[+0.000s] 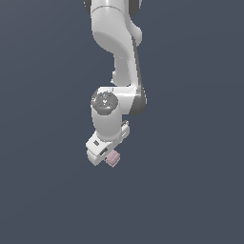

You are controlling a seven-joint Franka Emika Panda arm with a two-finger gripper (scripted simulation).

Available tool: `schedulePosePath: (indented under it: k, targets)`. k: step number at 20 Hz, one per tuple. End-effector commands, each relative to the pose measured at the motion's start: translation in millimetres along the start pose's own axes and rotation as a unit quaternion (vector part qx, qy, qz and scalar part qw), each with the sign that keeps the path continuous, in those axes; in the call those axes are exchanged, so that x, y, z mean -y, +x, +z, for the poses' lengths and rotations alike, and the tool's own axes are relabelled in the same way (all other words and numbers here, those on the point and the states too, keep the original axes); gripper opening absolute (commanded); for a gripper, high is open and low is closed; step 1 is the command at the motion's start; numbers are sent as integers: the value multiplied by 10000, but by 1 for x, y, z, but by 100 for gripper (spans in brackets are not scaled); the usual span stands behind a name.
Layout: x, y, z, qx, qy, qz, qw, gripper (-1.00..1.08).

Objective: Pick up the object and move it to a goal position.

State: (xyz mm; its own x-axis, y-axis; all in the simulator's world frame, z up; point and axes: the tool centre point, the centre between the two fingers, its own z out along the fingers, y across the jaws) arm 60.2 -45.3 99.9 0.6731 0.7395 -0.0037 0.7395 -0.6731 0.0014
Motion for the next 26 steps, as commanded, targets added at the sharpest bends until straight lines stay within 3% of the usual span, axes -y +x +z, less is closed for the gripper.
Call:
schedulePosePath:
  k: [1,14,26]
  targets:
    - [-3,0,3,-8,2,-186,9998,100]
    - [-7,0,12,-17,7,-426,9991,100]
    - [-6,0,59,-19,6,-451,9990,100]
